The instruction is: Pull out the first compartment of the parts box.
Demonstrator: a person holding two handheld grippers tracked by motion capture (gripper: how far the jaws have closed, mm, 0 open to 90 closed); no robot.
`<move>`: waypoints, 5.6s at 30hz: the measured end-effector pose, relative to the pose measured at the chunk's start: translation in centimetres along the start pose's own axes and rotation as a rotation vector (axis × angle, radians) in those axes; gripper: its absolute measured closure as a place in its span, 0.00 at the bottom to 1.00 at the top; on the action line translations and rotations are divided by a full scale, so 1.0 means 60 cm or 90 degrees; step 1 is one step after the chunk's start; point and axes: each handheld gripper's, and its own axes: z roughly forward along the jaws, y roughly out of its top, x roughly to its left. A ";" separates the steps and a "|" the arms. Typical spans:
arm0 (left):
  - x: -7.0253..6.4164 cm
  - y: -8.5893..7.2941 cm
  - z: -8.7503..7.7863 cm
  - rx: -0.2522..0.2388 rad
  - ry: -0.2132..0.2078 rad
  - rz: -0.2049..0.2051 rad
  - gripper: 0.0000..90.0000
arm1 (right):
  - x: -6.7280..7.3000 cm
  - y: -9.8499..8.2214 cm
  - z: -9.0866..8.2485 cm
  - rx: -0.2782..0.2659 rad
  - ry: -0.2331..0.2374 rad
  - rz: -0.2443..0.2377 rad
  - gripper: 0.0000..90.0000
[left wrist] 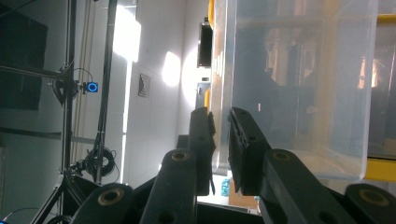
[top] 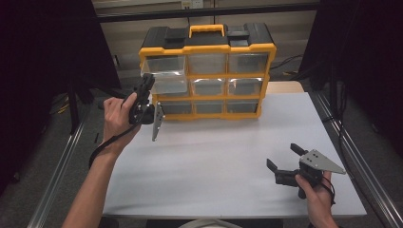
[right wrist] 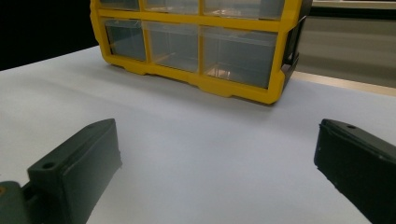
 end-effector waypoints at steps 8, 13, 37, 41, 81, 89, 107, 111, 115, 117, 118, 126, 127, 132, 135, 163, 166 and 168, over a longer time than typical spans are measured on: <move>-0.001 0.006 -0.010 0.016 0.003 -0.005 0.89 | -0.001 0.000 0.001 0.002 -0.002 0.000 0.00; -0.001 0.001 -0.013 0.011 0.007 -0.015 0.89 | -0.001 0.000 0.000 0.001 -0.001 0.000 0.00; -0.015 -0.004 -0.015 0.011 0.021 -0.079 0.81 | 0.000 0.000 0.002 0.006 0.009 -0.002 0.00; -0.015 -0.005 -0.012 0.008 0.018 -0.113 0.70 | -0.001 -0.001 0.003 0.006 0.008 -0.002 0.00; 0.015 -0.028 0.002 0.021 -0.117 -0.667 0.03 | -0.002 -0.002 0.005 0.011 0.013 0.002 0.00; 0.010 -0.049 0.001 0.054 -0.154 -0.810 0.05 | 0.001 -0.002 0.008 0.015 0.012 -0.005 0.00; -0.038 -0.049 0.008 0.111 -0.137 -0.929 0.03 | 0.002 -0.001 0.004 0.009 0.020 -0.006 0.00; -0.052 -0.054 0.005 0.108 -0.146 -0.953 0.03 | 0.002 -0.001 0.002 0.007 0.019 -0.005 0.00; -0.063 -0.064 0.001 0.142 -0.133 -0.976 0.04 | 0.001 -0.001 0.003 0.006 0.016 -0.004 0.00; -0.070 -0.069 -0.001 0.141 -0.134 -0.988 0.04 | 0.001 -0.001 0.002 0.007 0.017 -0.002 0.00; -0.075 -0.069 -0.003 0.142 -0.132 -0.978 0.04 | 0.001 -0.001 0.001 0.006 0.017 -0.001 0.00; -0.109 -0.064 -0.029 0.122 -0.161 -0.930 0.04 | 0.001 -0.001 0.001 0.007 0.015 0.000 0.00; -0.114 -0.063 -0.034 0.121 -0.167 -0.928 0.04 | 0.001 -0.001 0.001 0.008 0.014 0.000 0.00; -0.137 -0.055 -0.052 0.119 -0.209 -0.897 0.04 | 0.000 -0.002 0.002 0.010 0.014 -0.002 0.00; -0.151 -0.051 -0.066 0.124 -0.228 -0.906 0.04 | 0.000 -0.002 0.002 0.010 0.015 -0.003 0.00; -0.173 -0.062 -0.189 0.094 -0.270 -0.939 0.03 | -0.001 -0.003 0.003 0.014 0.015 -0.002 0.00; -0.174 -0.067 -0.200 0.100 -0.272 -0.940 0.03 | -0.001 -0.003 0.003 0.013 0.014 -0.003 0.00; -0.174 -0.071 -0.206 0.095 -0.281 -0.940 0.03 | -0.001 -0.003 0.003 0.013 0.013 -0.004 0.00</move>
